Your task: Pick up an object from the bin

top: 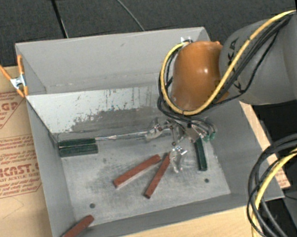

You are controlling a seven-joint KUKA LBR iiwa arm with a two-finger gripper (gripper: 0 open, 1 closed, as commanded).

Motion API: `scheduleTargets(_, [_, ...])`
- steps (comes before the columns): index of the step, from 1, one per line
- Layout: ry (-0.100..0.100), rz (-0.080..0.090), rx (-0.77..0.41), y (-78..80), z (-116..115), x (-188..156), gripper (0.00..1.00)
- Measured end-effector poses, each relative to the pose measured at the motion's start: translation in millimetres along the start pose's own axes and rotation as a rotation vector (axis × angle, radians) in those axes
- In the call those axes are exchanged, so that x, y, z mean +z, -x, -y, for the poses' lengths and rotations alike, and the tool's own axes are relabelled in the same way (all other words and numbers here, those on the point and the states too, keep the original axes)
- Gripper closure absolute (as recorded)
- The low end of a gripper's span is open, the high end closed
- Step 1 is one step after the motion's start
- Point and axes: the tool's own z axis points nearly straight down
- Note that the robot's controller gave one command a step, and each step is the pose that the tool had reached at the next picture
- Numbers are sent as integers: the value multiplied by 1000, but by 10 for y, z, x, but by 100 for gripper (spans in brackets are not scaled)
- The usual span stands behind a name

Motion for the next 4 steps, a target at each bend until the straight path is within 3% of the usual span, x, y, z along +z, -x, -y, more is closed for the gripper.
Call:
scheduleTargets(1, [0, 0, 0, 0, 0, 0, 0])
scheduleTargets(2, [-5, 13, -130, 88, -137, 439, 100])
scheduleTargets(3, [-5, 13, -130, 88, -137, 439, 100])
scheduleTargets(4, [0, 1, -168, 84, -186, -681, 100])
